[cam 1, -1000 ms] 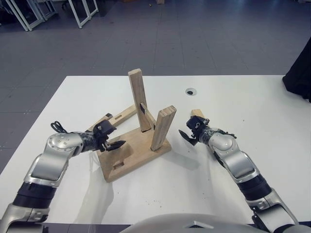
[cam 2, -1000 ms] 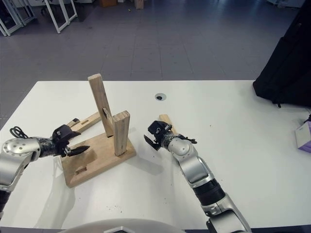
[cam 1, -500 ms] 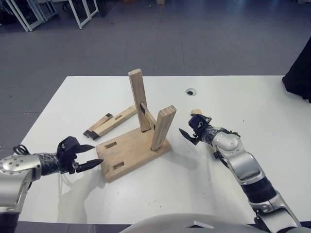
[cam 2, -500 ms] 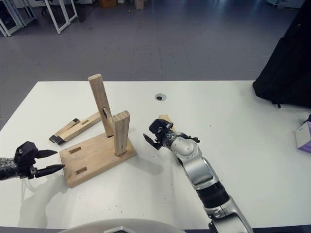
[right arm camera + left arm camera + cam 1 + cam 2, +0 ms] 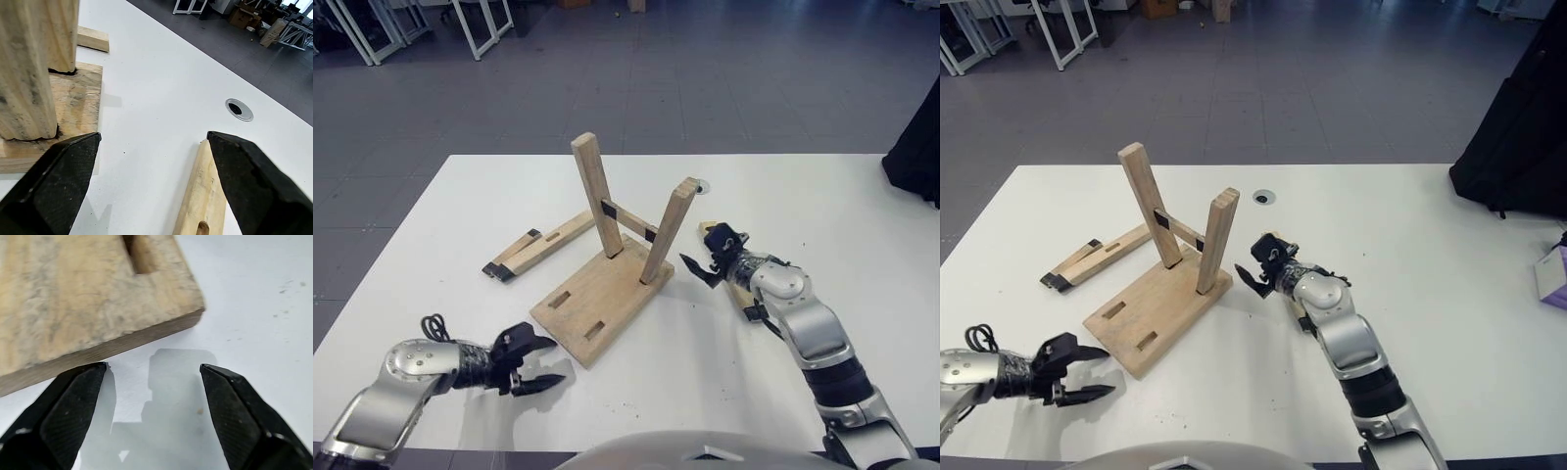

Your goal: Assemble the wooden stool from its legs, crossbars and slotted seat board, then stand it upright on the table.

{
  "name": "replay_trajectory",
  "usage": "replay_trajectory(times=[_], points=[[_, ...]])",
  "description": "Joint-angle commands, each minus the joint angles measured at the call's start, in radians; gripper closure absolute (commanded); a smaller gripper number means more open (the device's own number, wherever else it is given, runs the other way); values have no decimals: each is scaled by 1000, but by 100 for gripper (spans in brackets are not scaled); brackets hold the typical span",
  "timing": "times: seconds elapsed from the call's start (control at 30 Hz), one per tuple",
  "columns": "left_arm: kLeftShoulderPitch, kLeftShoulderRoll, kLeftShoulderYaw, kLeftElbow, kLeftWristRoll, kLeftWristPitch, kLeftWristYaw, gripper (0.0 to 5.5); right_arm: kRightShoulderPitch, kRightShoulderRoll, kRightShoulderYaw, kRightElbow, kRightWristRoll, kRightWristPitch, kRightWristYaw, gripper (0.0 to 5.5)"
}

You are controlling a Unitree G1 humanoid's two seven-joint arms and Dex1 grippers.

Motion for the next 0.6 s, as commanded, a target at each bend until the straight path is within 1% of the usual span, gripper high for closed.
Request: replay_trajectory(times=[0.03, 0.2, 0.23, 0.3, 0.37, 0.5, 0.53, 0.6], points=[[-101, -50, -94, 22, 30, 42, 42, 196, -8, -60, -48, -13, 1, 8, 17, 151], [-210, -155, -208, 0, 19, 84, 88, 196, -66, -114, -104, 38, -2, -16, 22, 151], [-209, -166, -211, -17, 1, 94, 91, 196, -77, -117, -104, 48, -2, -21, 24, 151], [-189, -172, -183, -56, -53, 104, 83, 196, -86, -118, -98, 54, -2, -27, 26, 151], [-176, -168, -114, -71, -120, 111, 74, 196, -83, -117, -94, 54, -2, -30, 24, 151], [-235, -169, 144, -37, -326, 126, 69, 196, -77, -112, -99, 59, 0, -33, 19, 151], [-273, -172, 199, -3, -359, 136, 95, 196, -78, -108, -97, 59, 0, -33, 18, 151], [-345, -171, 250, 84, -349, 126, 150, 196, -80, -101, -92, 61, 0, -33, 15, 151]])
